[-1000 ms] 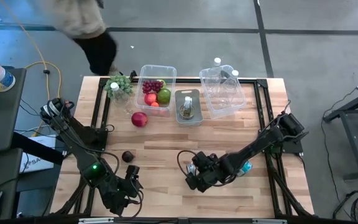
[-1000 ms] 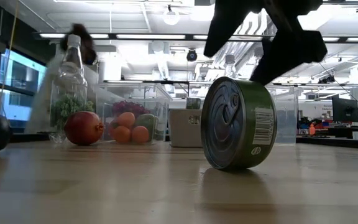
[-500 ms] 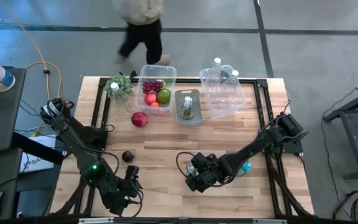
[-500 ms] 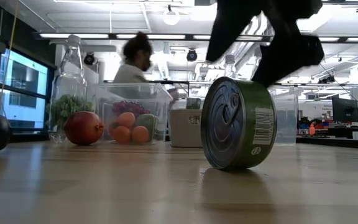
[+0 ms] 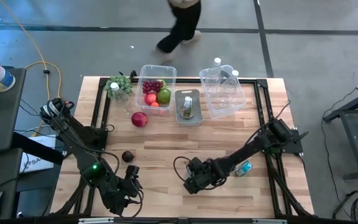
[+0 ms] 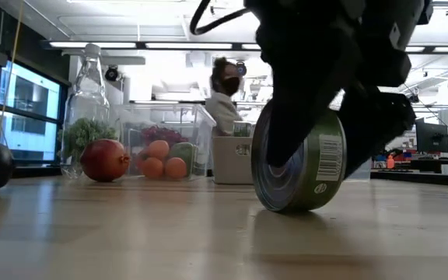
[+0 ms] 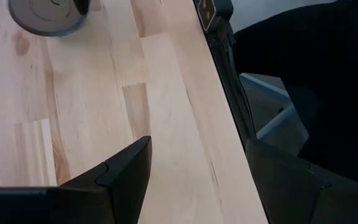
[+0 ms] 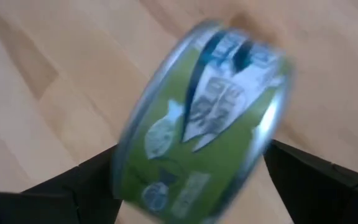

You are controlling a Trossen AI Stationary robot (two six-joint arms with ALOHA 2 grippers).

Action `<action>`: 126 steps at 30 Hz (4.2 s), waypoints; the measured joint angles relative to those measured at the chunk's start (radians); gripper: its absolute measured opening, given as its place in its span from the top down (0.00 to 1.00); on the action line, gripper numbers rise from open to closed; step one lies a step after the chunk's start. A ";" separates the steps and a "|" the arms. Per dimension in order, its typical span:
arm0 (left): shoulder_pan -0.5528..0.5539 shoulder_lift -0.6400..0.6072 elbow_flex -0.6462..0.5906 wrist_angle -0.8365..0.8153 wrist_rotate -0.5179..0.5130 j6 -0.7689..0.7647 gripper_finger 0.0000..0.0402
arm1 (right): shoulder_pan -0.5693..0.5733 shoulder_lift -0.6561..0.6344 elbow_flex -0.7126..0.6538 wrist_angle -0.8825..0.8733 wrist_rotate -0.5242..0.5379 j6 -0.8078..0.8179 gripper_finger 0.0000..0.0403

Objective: Pick & Place Food Item
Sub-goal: Put the green tuna can into the gray bin, then put the plum into the left transparent bin

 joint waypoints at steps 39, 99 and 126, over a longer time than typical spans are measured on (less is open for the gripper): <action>0.006 0.096 0.000 0.042 -0.114 -0.081 0.37 | -0.080 -0.356 0.002 -0.287 0.592 -0.309 0.71; 0.012 0.137 0.000 0.173 -0.031 0.106 0.37 | -0.481 -0.157 0.000 -0.009 0.623 -0.544 0.53; 0.015 0.137 0.000 0.161 -0.026 0.105 0.37 | -0.042 -0.405 0.024 -0.432 0.354 -0.202 0.53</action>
